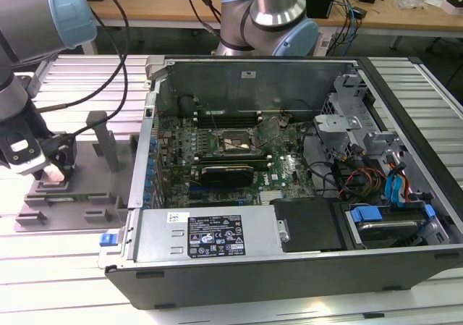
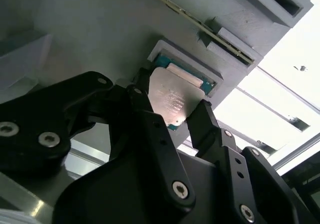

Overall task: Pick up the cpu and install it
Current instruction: 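Pick up the cpu and move it towards the insertion slot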

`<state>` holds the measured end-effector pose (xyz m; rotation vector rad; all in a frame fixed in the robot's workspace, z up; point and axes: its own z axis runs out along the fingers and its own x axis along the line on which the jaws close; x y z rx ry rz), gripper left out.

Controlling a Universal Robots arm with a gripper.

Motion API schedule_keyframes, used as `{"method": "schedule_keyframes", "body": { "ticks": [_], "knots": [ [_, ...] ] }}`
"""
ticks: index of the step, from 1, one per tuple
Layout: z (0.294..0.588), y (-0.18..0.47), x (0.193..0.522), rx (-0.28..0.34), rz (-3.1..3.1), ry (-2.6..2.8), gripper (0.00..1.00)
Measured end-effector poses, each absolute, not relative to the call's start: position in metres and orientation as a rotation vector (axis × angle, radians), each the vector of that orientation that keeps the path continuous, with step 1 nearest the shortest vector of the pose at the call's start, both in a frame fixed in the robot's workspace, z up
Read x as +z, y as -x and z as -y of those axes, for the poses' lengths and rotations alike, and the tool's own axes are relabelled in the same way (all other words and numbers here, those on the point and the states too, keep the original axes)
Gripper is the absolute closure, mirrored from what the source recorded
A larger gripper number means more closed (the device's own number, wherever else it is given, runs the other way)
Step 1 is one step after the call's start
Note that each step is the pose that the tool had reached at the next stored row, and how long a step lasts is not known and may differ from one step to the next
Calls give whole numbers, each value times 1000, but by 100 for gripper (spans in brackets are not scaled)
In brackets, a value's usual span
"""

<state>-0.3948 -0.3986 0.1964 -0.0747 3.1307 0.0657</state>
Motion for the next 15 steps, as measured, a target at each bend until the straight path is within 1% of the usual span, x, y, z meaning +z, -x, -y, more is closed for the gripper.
{"method": "schedule_keyframes", "body": {
  "ticks": [6,12,15],
  "knots": [
    [399,395,221,66,-3131,75,45],
    [399,395,221,65,-3131,75,45],
    [399,395,228,65,-3131,75,45]
  ]
}}
